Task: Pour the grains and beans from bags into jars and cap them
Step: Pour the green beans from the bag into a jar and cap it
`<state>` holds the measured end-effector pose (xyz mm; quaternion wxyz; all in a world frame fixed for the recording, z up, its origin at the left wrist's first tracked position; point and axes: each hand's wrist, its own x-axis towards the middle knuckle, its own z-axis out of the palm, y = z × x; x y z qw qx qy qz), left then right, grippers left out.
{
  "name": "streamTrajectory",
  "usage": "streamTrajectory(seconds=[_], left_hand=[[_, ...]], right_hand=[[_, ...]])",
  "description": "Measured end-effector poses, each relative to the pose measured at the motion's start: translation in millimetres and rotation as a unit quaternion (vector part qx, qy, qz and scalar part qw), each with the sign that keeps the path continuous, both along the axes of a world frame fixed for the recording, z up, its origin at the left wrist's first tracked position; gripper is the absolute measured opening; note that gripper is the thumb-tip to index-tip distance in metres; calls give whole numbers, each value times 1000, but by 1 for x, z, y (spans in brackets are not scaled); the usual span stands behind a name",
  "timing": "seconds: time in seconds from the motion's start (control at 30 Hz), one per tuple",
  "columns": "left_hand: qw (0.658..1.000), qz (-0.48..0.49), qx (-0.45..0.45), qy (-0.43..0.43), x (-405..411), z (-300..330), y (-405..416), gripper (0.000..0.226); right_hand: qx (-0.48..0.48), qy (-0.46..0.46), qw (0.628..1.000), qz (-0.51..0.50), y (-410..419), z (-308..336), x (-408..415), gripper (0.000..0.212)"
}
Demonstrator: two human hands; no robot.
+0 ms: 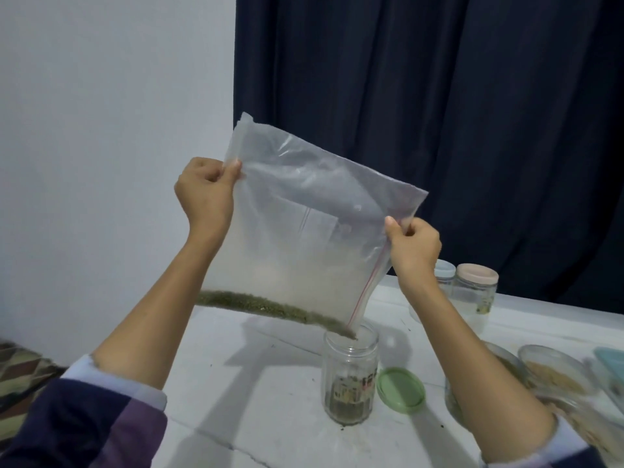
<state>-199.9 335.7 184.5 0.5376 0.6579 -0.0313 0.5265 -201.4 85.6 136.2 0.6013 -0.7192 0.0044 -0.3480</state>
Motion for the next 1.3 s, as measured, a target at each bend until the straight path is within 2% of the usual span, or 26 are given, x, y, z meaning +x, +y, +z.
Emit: streamTrajectory(seconds=[0.1, 0.23, 0.33, 0.77, 0.93, 1.1, 1.3], left_hand=[[1000, -12, 21, 11, -2, 1, -3, 19], [1000, 7, -3, -6, -2, 4, -2, 21], [1000, -4, 23, 3, -3, 7, 0, 19], [1000, -7, 18, -11, -2, 13, 2, 22], [1000, -7, 16, -5, -3, 12, 3, 19], [1000, -6, 14, -3, -4, 12, 4, 22], [1000, 4, 21, 1, -5, 13, 5, 21]], right_hand=[[-23, 13, 999, 25, 2, 0, -1, 40], [7, -9, 1000, 1, 4, 3, -1, 37], [4, -4, 1000, 3, 5, 5, 0, 35], [14, 5, 1000, 11, 4, 6, 2, 26], [20, 8, 1000, 9, 3, 6, 0, 33], [22, 8, 1000, 10, 3, 5, 0, 25], [15, 11, 1000, 12, 3, 7, -2, 31]])
